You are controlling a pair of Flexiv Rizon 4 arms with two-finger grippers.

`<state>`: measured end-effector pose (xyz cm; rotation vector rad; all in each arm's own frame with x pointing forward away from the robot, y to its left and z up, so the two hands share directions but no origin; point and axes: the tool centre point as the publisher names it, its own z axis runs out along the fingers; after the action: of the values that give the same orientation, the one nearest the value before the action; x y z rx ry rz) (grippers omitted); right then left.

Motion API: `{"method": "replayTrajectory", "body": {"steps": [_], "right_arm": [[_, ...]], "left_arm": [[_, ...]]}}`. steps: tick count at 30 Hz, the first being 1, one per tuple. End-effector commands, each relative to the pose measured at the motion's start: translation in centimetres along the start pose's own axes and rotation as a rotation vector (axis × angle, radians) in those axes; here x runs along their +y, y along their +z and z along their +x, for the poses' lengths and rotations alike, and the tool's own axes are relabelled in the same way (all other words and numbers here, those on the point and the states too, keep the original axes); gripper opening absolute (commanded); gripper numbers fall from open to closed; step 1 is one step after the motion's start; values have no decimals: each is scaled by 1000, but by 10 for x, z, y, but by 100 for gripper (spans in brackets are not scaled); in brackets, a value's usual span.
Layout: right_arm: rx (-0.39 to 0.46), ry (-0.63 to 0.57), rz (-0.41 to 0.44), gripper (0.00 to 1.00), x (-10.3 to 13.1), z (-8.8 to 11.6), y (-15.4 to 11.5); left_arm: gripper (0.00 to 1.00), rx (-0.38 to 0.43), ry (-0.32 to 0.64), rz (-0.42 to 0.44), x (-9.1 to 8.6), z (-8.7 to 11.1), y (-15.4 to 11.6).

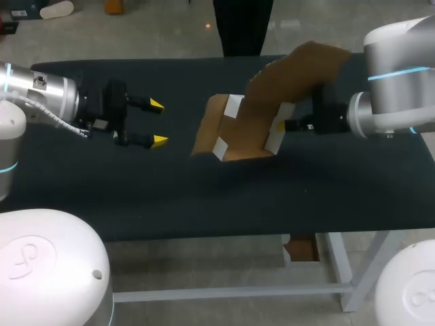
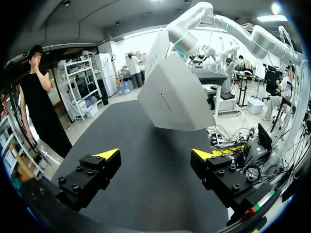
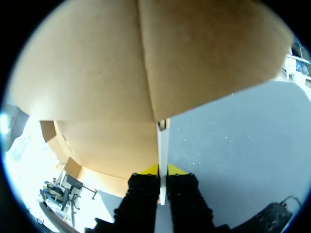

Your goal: Assemble the packaging by folding the flat box into shape, placing the metal phone stand inside, and closing the box properly

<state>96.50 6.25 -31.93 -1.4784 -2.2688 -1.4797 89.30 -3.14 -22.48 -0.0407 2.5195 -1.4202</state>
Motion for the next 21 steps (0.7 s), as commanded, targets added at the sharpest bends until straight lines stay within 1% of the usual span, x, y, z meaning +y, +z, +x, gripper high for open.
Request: {"method": "replayTrajectory", "body": {"steps": [1,5,8,10,12,21], "right_arm": [[-37,16,223,0,2,5,-6],[-86,40,307,0,-4,2,-7],[-118,68,371,0,-7,0,-9],[-144,81,432,0,-10,-1,-10],[-170,100,486,0,-14,-5,-14],[-170,100,486,0,-14,-5,-14]], "left_arm": [[100,27,7,-27,-1,-3,-3],[100,39,9,-55,0,-4,-4],[100,67,12,-79,0,-5,-4],[100,81,9,-105,1,-6,-5],[100,114,-14,-162,1,-7,-6],[100,114,-14,-162,1,-7,-6]]}}
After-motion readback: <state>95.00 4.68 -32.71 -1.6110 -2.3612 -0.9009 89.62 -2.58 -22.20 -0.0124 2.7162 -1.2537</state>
